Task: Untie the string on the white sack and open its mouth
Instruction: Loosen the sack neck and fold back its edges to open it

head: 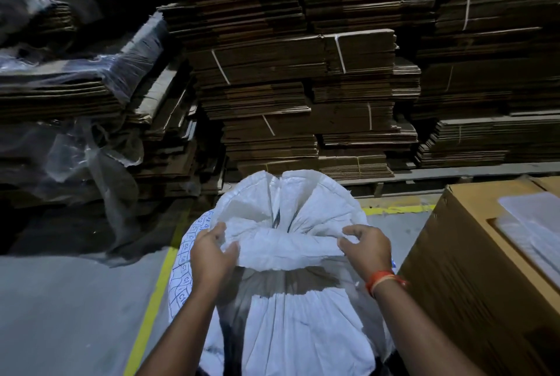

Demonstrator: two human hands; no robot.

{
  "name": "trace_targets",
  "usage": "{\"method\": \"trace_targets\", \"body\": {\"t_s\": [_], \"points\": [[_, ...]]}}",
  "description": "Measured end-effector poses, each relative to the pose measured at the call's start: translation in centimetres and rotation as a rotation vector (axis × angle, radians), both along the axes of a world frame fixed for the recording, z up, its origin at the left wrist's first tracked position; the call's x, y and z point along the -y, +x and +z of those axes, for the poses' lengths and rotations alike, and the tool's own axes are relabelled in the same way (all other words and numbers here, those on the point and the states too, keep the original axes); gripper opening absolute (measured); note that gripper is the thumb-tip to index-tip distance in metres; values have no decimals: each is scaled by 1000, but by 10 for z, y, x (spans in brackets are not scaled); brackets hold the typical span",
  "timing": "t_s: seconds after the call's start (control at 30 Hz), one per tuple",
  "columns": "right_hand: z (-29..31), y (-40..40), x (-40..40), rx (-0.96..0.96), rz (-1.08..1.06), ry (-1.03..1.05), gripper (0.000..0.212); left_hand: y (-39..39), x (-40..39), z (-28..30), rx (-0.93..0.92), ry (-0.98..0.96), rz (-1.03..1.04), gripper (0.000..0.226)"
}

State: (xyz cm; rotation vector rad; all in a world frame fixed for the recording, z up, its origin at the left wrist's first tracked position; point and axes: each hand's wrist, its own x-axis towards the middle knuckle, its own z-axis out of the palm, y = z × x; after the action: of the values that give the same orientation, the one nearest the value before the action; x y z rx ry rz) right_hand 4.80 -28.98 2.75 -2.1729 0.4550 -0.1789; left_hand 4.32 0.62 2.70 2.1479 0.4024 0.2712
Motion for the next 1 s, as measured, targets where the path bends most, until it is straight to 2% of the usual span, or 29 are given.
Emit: {"method": "trace_targets", "body": {"t_s": [0.17, 0.27, 0.37, 0.57, 0.73, 0.8, 0.9, 1.0], "points": [[13, -49, 8, 56, -39, 44, 41, -32, 1, 31, 137, -73, 48, 51], [20, -73, 14, 82, -62, 72, 38, -49, 0, 46, 200, -102, 56, 52], [18, -88, 18, 73, -77, 83, 34, -63, -5, 45, 188, -86, 88, 54], [-17, -101, 14, -210, -30, -14, 42, -75, -9, 4, -140, 21, 127, 62], [-32, -112, 1, -440, 64, -84, 51, -80, -16, -49, -469, 291, 84, 35], [-37, -114, -3, -489, 95, -120, 45, -83, -17, -65, -526, 354, 44, 30], [-38, -115, -4, -542, 131, -163, 42, -80, -17, -76, -610, 433, -11, 33], [-31, -112, -4, -553, 163, -261, 43, -79, -10, -61, -605, 474, 11, 35]]}}
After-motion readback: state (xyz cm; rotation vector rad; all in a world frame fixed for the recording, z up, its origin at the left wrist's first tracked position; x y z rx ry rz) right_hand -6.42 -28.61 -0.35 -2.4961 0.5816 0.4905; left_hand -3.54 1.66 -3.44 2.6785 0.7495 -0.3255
